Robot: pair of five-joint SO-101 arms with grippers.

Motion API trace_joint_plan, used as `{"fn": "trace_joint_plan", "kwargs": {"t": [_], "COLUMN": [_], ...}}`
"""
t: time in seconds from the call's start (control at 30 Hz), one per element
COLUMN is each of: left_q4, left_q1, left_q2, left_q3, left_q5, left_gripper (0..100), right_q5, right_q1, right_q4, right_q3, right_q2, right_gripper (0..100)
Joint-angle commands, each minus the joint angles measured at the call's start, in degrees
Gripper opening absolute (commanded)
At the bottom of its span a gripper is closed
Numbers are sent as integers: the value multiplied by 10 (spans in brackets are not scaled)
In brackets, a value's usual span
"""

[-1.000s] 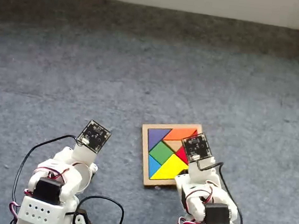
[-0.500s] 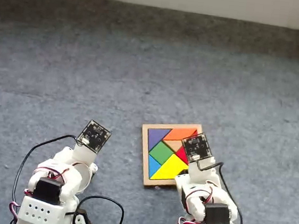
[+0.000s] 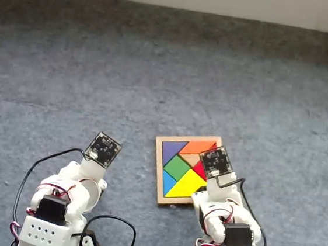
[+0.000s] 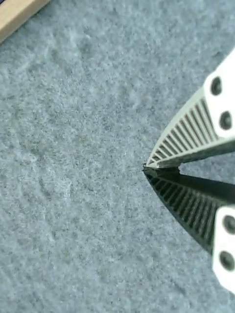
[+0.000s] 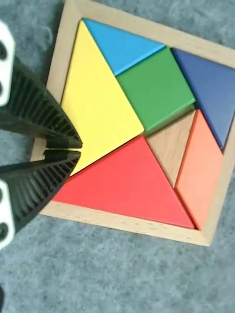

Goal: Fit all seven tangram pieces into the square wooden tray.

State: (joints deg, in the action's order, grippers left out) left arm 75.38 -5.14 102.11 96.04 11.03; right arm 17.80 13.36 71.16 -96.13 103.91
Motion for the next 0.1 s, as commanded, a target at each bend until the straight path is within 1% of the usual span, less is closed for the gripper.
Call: {"fn": "trace_joint_plan", "kwargs": {"t": [0.0, 0.07], "left_q4": [3, 3], "left_q1": [-8, -8], "left_q2": [18, 18], "left_q3": [11, 11], "left_q5": [3, 3], "left_gripper": [5, 5], "right_q5": [-1, -1], "right_q1": [-6, -6], "right_q4": [5, 5], "right_q3": [-84, -84], "right_q2": [4, 4], "right_gripper": [30, 30]}}
